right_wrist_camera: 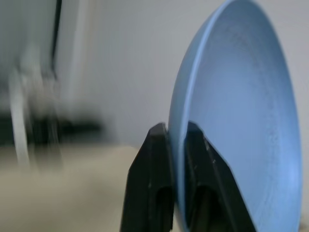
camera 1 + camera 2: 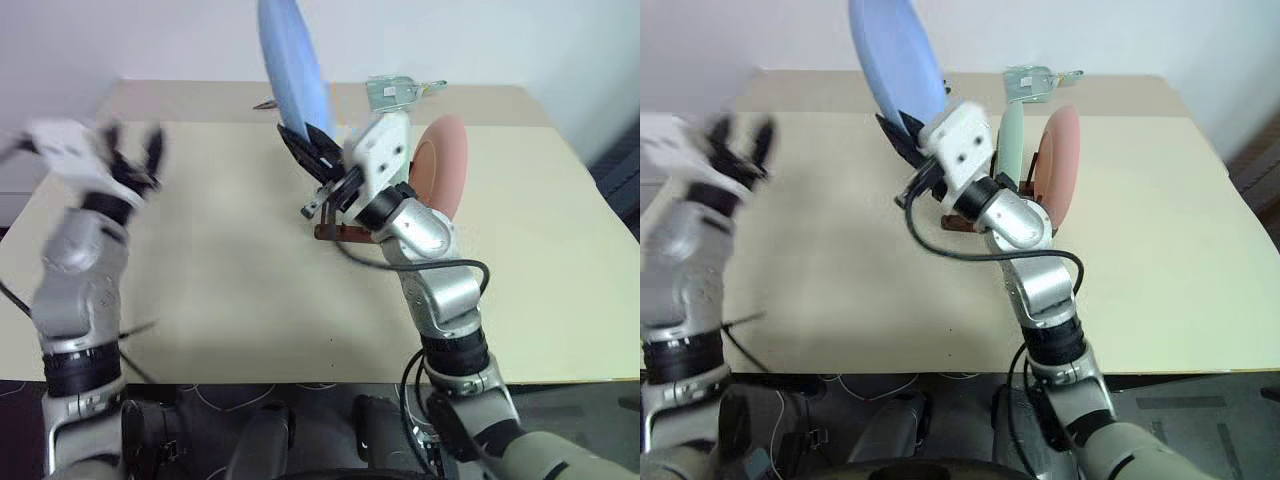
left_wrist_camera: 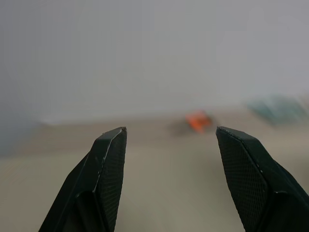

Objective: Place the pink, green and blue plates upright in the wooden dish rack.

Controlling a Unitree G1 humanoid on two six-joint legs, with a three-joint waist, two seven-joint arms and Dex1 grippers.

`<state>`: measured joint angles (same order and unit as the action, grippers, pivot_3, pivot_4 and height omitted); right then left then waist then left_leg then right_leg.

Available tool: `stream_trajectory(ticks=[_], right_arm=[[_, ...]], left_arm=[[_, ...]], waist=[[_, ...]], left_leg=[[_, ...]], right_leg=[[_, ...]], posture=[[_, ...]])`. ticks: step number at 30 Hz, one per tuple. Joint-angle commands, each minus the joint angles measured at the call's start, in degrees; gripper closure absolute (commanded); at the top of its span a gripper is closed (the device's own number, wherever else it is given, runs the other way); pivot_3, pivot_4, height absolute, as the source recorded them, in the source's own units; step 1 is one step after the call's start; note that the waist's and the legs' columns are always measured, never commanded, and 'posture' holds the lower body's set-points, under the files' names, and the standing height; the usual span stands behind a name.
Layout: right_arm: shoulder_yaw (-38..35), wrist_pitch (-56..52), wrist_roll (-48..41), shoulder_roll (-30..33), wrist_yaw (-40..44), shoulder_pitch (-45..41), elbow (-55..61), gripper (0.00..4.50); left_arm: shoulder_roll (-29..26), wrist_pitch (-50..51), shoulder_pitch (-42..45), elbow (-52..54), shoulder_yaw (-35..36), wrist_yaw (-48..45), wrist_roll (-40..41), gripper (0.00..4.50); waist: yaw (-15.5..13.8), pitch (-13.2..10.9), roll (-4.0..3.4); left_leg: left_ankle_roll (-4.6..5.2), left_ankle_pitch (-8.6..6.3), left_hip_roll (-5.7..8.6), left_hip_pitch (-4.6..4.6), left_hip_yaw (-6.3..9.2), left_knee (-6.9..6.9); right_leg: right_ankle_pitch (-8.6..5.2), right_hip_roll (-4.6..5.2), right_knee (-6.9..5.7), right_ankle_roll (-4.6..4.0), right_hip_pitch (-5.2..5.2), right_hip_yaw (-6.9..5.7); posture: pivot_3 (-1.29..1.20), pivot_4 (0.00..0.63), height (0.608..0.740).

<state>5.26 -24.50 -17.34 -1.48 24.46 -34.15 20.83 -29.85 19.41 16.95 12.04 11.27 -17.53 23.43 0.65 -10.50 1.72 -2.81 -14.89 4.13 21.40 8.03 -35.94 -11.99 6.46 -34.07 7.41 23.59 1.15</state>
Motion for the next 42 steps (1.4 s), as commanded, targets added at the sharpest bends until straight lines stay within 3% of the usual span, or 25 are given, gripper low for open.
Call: stream_trajectory(ticks=[1,6,18,21,27,34,37,38,42], right_arm=[[-6.38,-10.08,-11.42,-2.97,-6.07,1.07,5.55,4.5],[-10.41,-16.3,-18.49,-5.77,-13.86,1.19,7.01,4.5],[-12.26,-19.1,-21.06,-3.98,-19.05,-3.08,-0.78,4.5],[-12.38,-18.59,-20.53,-2.42,-18.2,-5.69,-3.95,3.41],[-8.49,-16.09,-15.49,3.7,-14.72,-8.75,-4.78,0.39],[-1.6,-7.63,-2.41,19.48,-6.87,-9.38,1.37,0.39],[-6.9,-5.89,-2.36,27.61,-2.5,-6.75,3.63,0.39],[-9.18,-5.47,-2.95,30.98,-0.06,-4.99,4.24,0.18],[-21.59,-3.11,-3.33,44.38,9.57,8.5,2.22,0.18]], left_arm=[[0.29,-1.55,-5.05,5.38,-7.38,-8.35,-0.31,1.52],[-0.1,-0.72,-9.67,8.64,-12.49,-13.95,-0.71,1.52],[0.51,1.78,-9.93,10.8,-13.69,-17.28,-0.72,1.52],[0.63,1.91,-9.84,11.09,-13.92,-17.29,-0.95,1.44],[0.89,2.22,-10.19,11.6,-13.8,-16.92,-1.21,1.44],[1.93,1.5,-9.62,10.36,-14.28,-16.79,-2.56,1.44],[2.39,-0.53,-8.63,7.56,-13.43,-16.13,-4.26,1.44],[2.6,-1.47,-8.15,6.0,-12.82,-15.56,-5.02,1.44],[2.24,-6.68,-6.77,-3.42,-9.67,-13.58,-8.49,1.44]], waist=[[0.14,-0.05,-0.07],[0.38,-0.07,-0.29],[0.4,-0.01,-0.41],[0.42,-0.01,-0.42],[0.39,-0.01,-0.41],[0.21,0.0,-0.4],[-0.03,0.01,-0.37],[-0.1,0.01,-0.36],[-1.06,0.03,-0.32]], left_leg=[[0.0,0.0,-0.01,0.0,0.01,0.01],[-0.01,0.01,-0.07,0.04,-0.03,0.3],[0.0,0.02,-0.08,0.03,-0.07,0.34],[0.0,0.02,-0.09,0.02,-0.07,0.34],[0.0,0.02,-0.08,0.04,-0.09,0.35],[0.01,0.02,-0.07,0.06,-0.11,0.31],[0.01,0.02,-0.06,0.09,-0.11,0.26],[0.01,0.02,-0.06,0.08,-0.11,0.26],[0.11,-0.04,-0.05,0.02,-0.05,0.2]], right_leg=[[-0.01,0.0,-0.01,-0.01,0.02,0.0],[-0.03,-0.04,-0.07,-0.2,0.39,0.04],[-0.03,-0.1,-0.07,-0.21,0.43,0.08],[-0.03,-0.11,-0.07,-0.21,0.43,0.07],[0.01,-0.11,-0.05,-0.12,0.43,0.07],[-0.03,-0.09,-0.03,-0.16,0.41,0.07],[-0.04,-0.06,0.01,-0.15,0.35,0.05],[-0.05,-0.05,0.04,-0.15,0.31,0.05],[-0.21,-0.02,0.26,0.03,0.02,-0.07]], posture=[[0.0,0.15,0.74],[0.0,0.15,0.74],[0.0,0.15,0.74],[0.0,0.15,0.74],[0.0,0.15,0.74],[0.0,0.15,0.74],[0.0,0.15,0.74],[0.0,0.15,0.74],[0.0,0.15,0.74]])
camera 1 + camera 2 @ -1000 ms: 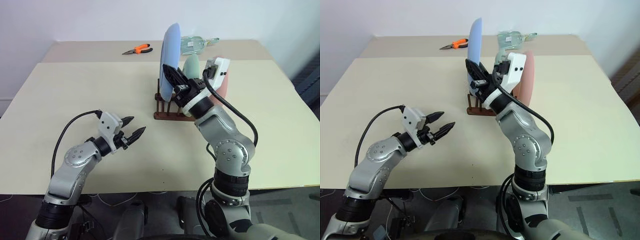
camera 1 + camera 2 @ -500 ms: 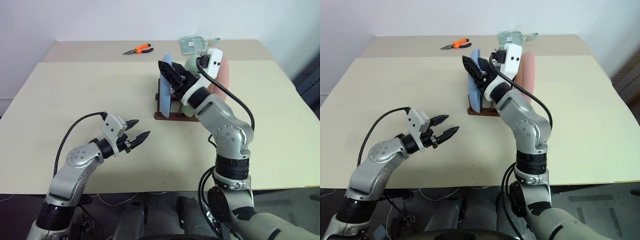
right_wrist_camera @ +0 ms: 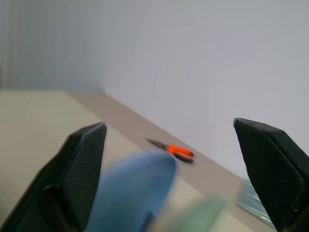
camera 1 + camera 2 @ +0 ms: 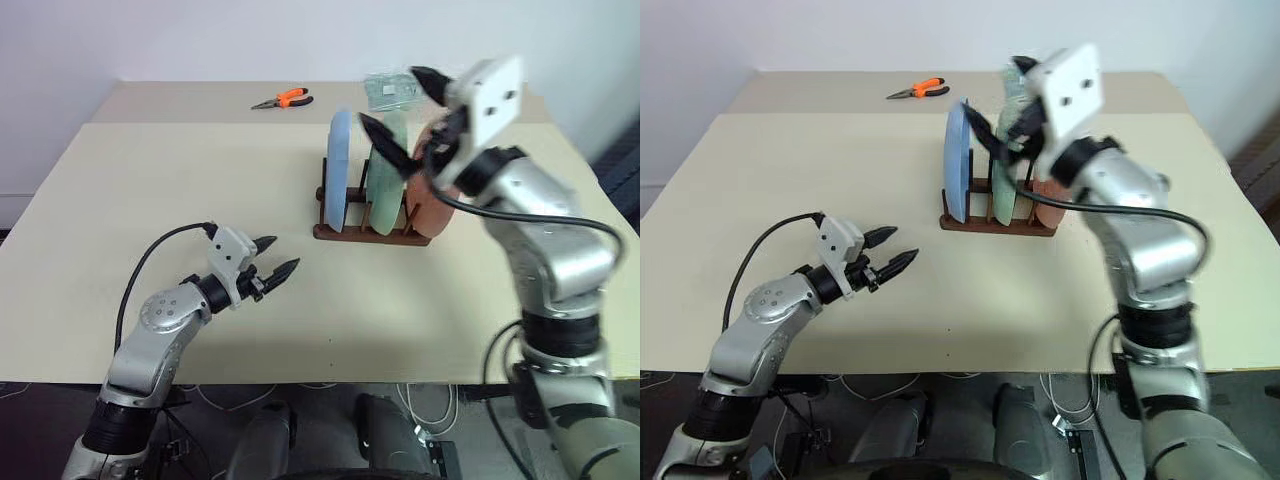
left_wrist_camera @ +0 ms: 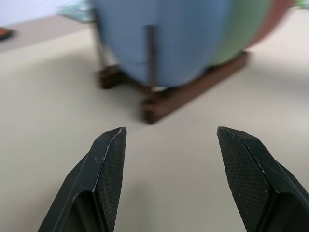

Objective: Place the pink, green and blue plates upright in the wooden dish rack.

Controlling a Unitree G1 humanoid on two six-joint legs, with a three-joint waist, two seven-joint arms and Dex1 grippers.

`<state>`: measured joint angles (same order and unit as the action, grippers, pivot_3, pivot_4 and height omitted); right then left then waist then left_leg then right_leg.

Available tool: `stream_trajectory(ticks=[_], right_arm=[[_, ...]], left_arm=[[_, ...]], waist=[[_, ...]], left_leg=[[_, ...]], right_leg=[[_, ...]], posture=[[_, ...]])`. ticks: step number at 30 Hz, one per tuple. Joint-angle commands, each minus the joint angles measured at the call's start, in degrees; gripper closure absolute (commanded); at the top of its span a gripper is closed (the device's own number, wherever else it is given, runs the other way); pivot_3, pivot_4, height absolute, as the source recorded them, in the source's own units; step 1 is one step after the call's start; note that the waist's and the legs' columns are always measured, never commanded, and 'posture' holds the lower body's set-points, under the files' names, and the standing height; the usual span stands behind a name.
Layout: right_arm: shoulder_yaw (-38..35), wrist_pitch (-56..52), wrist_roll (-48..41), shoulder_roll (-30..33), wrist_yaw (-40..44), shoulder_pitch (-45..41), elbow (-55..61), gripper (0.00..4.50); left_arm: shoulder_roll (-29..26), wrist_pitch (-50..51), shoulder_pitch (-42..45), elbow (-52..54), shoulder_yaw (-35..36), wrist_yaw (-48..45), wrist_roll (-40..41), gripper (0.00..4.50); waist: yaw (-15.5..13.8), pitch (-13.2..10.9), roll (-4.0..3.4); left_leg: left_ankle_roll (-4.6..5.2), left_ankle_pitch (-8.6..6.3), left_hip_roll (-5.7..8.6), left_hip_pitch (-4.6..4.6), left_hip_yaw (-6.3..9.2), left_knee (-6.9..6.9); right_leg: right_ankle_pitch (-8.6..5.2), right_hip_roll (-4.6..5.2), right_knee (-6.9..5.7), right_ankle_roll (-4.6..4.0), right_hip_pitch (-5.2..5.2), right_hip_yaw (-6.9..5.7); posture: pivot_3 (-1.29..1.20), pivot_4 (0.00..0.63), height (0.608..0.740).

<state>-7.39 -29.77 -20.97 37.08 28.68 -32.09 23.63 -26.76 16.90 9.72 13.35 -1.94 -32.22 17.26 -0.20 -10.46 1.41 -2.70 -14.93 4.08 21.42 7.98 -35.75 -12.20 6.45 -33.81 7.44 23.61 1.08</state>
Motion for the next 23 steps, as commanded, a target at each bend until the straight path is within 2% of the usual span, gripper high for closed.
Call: stream_trajectory(ticks=[1,4,8,13,23], right_arm=[[-11.9,1.73,-0.4,7.55,6.57,10.04,-0.89,0.18],[-15.93,2.73,-0.63,9.58,9.7,20.3,-0.74,0.18],[-14.65,6.65,2.61,8.43,10.18,28.19,-4.38,0.18],[-10.87,11.17,4.67,5.71,9.94,27.64,-13.45,0.18],[-6.76,18.93,7.11,1.96,9.33,20.33,-27.36,0.18]], left_arm=[[-1.57,-5.47,0.23,-6.66,4.1,0.41,-2.8,1.44],[-3.21,-7.81,-0.26,-10.67,5.38,-1.49,-3.38,1.44],[-4.18,-8.77,-0.45,-13.06,5.64,-2.8,-3.7,1.44],[-3.77,-8.8,-0.38,-12.65,5.5,-2.93,-3.91,1.44],[-3.93,-7.26,-4.84,-8.26,7.46,-0.26,-4.66,1.44]], waist=[[-0.35,-0.01,-0.02],[-0.11,-0.03,-0.09],[-0.05,-0.05,-0.14],[-0.17,-0.05,-0.15],[-0.31,-0.08,-0.19]], left_leg=[[0.04,-0.02,0.0,0.0,-0.03,0.0],[0.14,-0.08,0.0,-0.01,-0.19,0.0],[0.13,-0.09,-0.03,-0.02,-0.21,-0.07],[0.13,-0.09,-0.03,-0.02,-0.2,-0.29],[0.16,-0.11,0.0,-0.01,-0.19,-0.26]], right_leg=[[-0.01,0.01,0.1,0.0,-0.04,0.0],[0.1,0.05,0.17,-0.14,-0.03,0.07],[0.06,0.06,0.19,-0.08,-0.07,0.08],[0.01,0.11,0.19,0.0,-0.19,0.06],[0.15,0.13,0.22,-0.18,-0.17,0.06]], posture=[[0.0,0.15,0.74],[0.0,0.15,0.74],[0.0,0.15,0.74],[0.0,0.15,0.74],[0.0,0.15,0.74]])
